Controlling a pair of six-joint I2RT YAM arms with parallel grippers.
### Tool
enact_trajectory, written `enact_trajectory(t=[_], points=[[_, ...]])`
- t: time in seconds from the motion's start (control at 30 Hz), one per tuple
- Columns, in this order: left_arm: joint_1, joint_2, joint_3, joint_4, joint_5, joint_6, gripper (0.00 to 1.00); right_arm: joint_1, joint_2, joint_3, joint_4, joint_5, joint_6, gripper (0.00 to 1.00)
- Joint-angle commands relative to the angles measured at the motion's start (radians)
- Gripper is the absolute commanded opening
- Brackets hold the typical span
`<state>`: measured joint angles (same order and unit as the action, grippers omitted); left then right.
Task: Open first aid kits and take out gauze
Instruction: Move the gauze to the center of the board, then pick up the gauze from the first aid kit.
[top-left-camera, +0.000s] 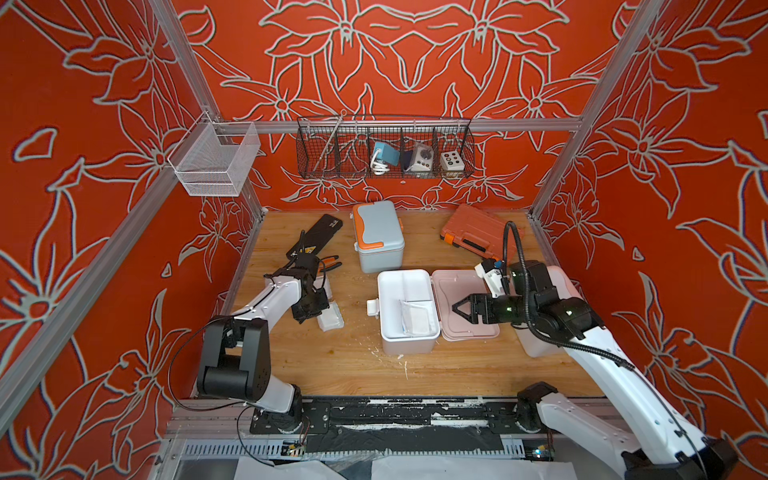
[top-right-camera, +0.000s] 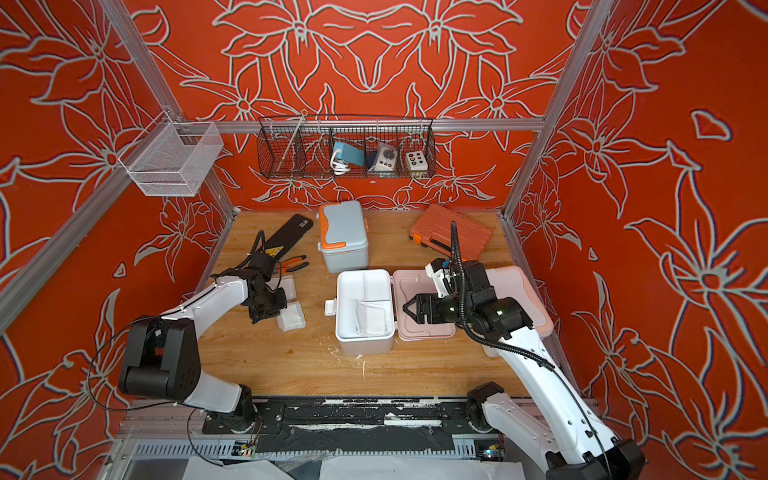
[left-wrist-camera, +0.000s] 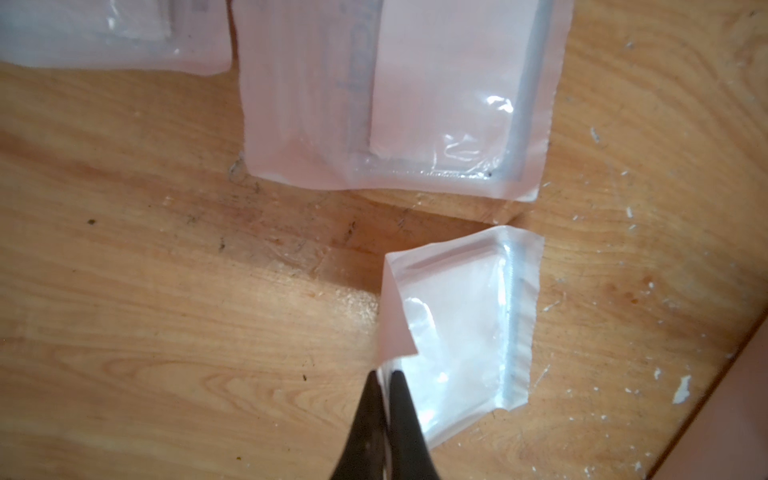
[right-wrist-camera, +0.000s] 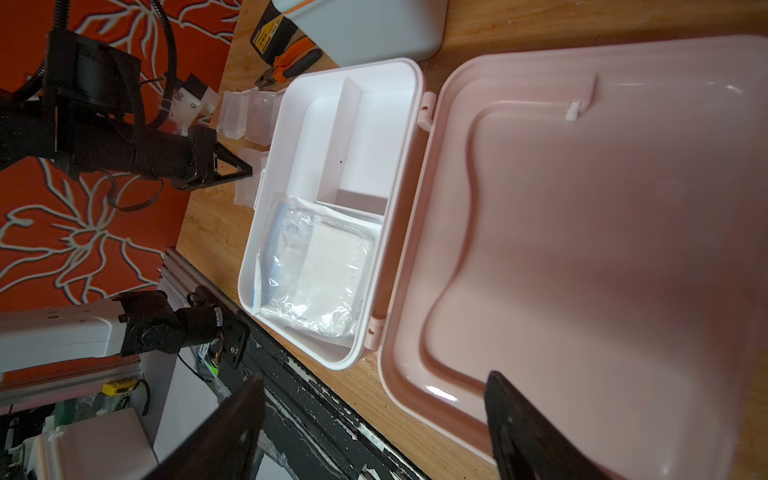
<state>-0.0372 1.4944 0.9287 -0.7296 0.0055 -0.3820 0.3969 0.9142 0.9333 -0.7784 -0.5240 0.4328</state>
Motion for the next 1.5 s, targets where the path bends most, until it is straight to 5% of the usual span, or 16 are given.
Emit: enact_trajectory(t=[0.0,0.07,0.13,0.5,0.8,1.07,1.3,1.47], points=[[0.005,0.001,0.031,-0.049,-0.046,0.019,0.08,-0.003,-0.009,0.001,-0.009,0.004,-0.005,0.84],[0.004,-0.007,0.039,-0.066,-0.06,0.021,0.3,-0.003,-0.009,0.001,-0.011,0.006,-0.006,0.83],[0.002,-0.03,0.05,-0.081,-0.058,0.021,0.39,-0.003,-0.01,0.004,-0.016,0.01,-0.009,0.83],[-0.2,-0.198,0.302,-0.222,0.017,-0.073,0.63,-0.003,-0.012,0.015,-0.036,0.037,-0.023,0.85],[-0.516,-0.183,0.492,-0.182,0.067,-0.232,0.97,-0.003,-0.033,0.014,-0.042,0.063,-0.027,0.9],[-0.698,-0.033,0.514,-0.092,0.044,-0.289,0.97,-0.003,-0.053,0.014,-0.053,0.09,-0.037,0.98],[-0.73,0.045,0.476,-0.048,0.058,-0.302,0.7,-0.003,-0.058,0.01,-0.055,0.102,-0.045,0.98],[-0.743,0.054,0.449,-0.044,0.051,-0.313,0.63,-0.003,-0.055,0.006,-0.05,0.101,-0.046,0.98]])
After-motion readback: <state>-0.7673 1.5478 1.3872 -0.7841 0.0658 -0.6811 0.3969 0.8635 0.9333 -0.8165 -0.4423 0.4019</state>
